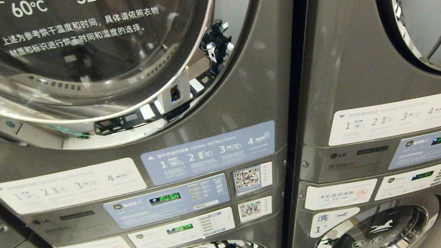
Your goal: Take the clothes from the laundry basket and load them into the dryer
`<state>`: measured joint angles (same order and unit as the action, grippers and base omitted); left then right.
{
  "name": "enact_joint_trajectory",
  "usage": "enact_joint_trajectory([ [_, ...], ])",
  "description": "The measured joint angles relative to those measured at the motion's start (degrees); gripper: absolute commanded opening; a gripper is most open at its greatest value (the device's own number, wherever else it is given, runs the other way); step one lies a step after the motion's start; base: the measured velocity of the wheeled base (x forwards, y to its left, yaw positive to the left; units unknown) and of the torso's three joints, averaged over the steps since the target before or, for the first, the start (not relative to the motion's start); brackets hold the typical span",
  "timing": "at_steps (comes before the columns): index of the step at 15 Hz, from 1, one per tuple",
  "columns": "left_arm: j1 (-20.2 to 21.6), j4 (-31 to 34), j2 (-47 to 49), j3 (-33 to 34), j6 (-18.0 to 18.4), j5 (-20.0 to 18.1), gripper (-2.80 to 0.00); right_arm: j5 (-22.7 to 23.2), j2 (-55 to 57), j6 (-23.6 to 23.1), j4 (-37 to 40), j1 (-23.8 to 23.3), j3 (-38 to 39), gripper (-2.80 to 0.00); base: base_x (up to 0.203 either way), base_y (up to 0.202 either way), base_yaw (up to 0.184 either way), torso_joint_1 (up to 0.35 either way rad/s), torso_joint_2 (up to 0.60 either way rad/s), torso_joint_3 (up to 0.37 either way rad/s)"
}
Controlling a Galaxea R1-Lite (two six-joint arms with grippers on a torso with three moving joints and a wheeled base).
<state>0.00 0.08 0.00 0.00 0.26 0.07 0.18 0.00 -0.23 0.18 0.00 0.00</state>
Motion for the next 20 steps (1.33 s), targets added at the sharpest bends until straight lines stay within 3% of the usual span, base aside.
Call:
enact_joint_trajectory([
  [20,0.0,0.0,0.0,0.0,0.0,0.0,-2.80,0.0,0.0,0.0,0.0,0.0,0.0,-2.80,0.000,0.000,0.000,0.000,0.00,0.000],
])
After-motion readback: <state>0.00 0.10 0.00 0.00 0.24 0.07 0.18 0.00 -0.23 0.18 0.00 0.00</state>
